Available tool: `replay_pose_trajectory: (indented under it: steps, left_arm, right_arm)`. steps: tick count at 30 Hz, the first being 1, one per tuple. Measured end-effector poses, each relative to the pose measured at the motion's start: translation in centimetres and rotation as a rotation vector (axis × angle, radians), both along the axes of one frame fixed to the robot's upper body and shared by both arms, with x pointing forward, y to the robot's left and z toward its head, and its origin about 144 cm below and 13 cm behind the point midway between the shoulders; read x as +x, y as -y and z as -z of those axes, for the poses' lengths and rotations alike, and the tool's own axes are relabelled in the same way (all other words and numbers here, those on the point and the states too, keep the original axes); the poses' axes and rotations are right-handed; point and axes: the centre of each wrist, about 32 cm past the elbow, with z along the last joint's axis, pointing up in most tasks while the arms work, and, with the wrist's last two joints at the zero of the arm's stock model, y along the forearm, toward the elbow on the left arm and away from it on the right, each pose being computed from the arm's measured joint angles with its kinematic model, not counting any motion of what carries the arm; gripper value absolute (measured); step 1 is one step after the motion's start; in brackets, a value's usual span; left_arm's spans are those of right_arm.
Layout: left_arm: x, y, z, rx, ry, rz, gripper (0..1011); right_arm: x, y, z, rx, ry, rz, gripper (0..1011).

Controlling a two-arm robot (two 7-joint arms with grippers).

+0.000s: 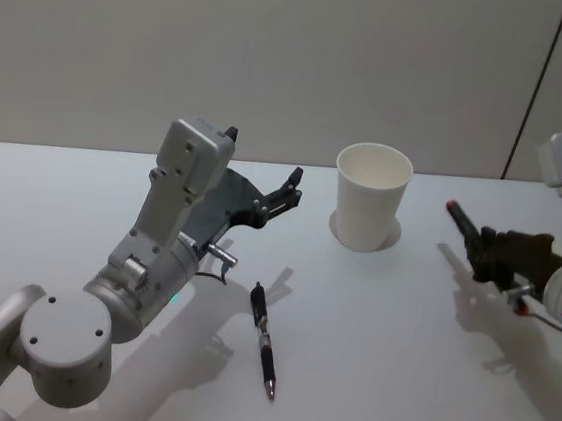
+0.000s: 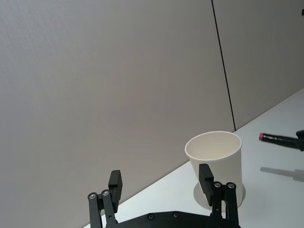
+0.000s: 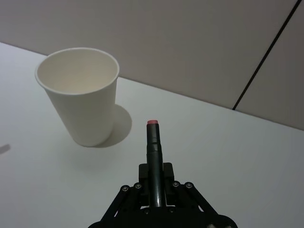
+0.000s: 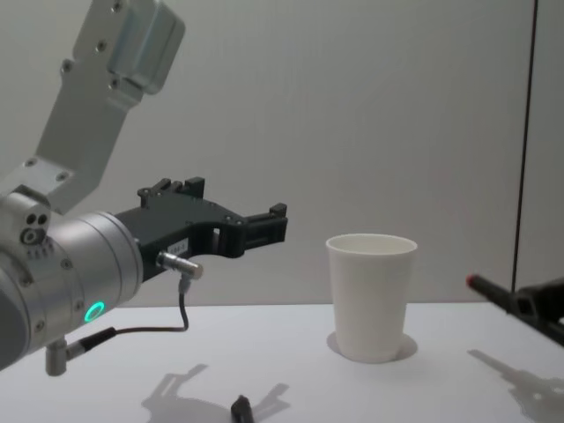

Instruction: Place the pen into the pen holder.

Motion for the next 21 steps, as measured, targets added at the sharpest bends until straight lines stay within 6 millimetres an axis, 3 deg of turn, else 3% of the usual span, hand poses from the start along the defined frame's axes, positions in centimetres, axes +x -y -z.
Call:
replay_pose_trajectory:
  steps: [21]
  left_arm:
    - [0.0, 0.0, 0.0, 0.0, 0.0, 0.0, 1001]
  right_arm:
    - [-1.0, -0.5, -1.8, 0.058, 0.301, 0.039, 172]
